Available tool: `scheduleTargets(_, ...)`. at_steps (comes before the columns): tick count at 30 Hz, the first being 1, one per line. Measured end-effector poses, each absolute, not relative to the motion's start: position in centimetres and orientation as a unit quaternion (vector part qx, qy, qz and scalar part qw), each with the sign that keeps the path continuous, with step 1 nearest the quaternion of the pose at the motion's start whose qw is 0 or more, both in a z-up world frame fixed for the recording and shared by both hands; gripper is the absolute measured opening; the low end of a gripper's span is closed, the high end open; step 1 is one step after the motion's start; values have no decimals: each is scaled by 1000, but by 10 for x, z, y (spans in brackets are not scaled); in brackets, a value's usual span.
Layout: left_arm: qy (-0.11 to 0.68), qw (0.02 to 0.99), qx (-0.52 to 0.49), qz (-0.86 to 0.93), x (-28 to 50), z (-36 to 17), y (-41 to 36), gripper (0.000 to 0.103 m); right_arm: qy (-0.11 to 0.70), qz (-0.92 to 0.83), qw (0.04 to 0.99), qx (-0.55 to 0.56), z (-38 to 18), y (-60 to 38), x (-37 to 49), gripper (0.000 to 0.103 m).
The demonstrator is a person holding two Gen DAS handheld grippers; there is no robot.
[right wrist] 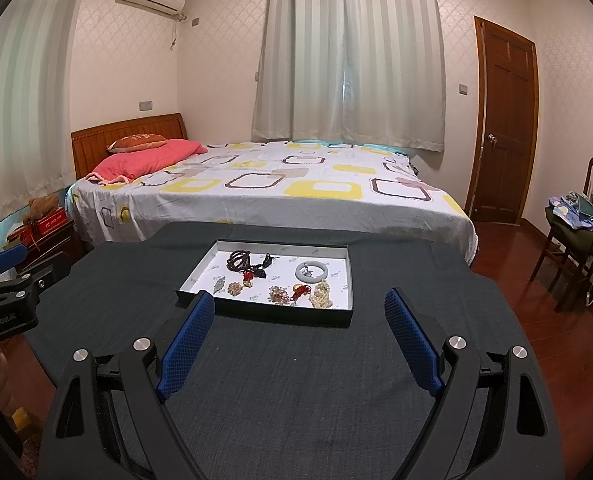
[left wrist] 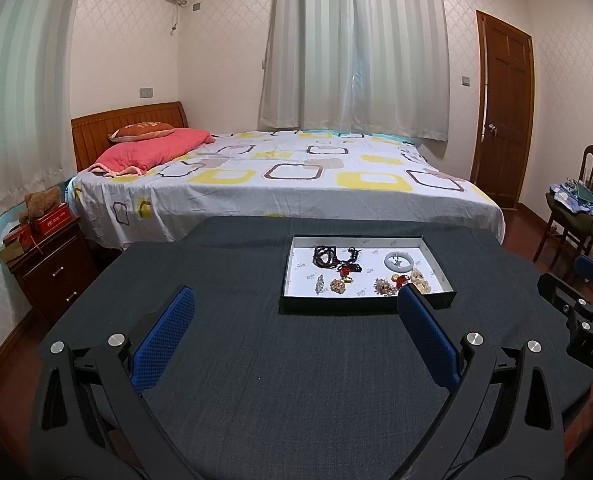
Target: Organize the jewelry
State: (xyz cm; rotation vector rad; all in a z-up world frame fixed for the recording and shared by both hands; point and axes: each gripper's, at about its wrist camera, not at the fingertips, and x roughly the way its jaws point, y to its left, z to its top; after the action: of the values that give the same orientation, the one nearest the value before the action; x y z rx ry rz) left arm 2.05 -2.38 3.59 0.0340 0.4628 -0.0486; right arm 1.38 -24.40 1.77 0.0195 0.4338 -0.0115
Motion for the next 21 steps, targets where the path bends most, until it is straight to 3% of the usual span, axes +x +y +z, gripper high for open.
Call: scheduleTargets(21,243,970,14,-25,23,33,-21,99,221,-3,975,11,8,-240,11,84)
